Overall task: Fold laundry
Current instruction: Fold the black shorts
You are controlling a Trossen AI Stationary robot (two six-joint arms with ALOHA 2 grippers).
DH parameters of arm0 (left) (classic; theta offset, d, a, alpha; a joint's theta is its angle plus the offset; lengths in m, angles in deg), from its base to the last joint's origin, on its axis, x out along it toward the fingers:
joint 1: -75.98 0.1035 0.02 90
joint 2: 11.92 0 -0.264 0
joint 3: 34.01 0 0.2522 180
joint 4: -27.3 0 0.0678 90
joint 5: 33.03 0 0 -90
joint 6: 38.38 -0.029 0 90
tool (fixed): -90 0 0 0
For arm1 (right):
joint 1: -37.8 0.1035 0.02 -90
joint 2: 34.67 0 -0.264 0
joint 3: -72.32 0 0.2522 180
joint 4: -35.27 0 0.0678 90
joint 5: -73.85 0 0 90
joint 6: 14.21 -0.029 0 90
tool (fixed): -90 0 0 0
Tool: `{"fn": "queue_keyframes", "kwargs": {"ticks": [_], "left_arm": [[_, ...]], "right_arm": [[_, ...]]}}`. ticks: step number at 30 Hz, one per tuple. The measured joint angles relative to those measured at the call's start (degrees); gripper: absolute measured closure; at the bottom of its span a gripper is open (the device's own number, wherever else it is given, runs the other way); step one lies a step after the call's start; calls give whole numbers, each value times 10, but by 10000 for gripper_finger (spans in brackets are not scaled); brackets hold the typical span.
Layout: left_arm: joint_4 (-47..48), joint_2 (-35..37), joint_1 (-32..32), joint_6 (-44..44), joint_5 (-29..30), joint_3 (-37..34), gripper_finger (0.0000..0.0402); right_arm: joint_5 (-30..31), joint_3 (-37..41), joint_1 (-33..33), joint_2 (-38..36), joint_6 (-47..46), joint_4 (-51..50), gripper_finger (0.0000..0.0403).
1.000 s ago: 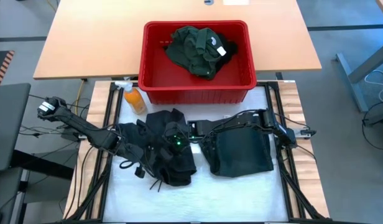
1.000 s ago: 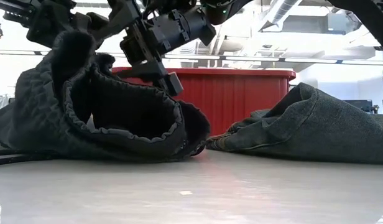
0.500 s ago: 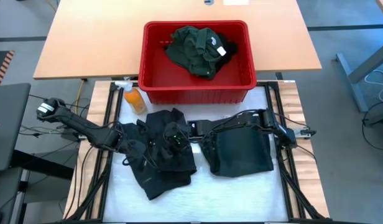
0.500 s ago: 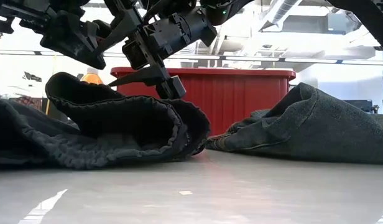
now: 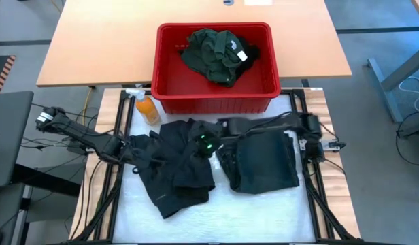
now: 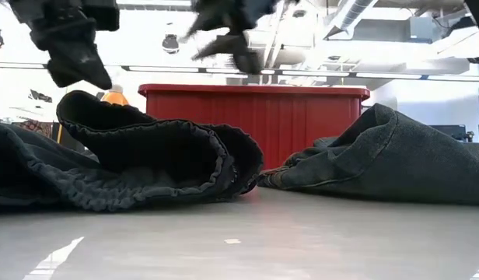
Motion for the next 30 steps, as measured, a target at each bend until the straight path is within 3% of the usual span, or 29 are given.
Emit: {"fn": "queue_keyframes", "kwargs": {"ticks": [4,10,15,19,30], "left_arm": [[-47,-30,32,61,-9,0,342],[-91,-120,97,117,-18,0,255],[-163,-183,162,116,-18,0,205],[-246,-222,204,70,-34,3,194],[-215,-320,254,22,-47,59,193]], "right_arm": [[101,42,-19,-73,61,-77,268],[100,197,-73,-175,62,-6,268],[54,319,-95,-244,28,90,268],[41,375,-94,-273,19,112,269],[14,402,-99,-296,53,116,269]]}}
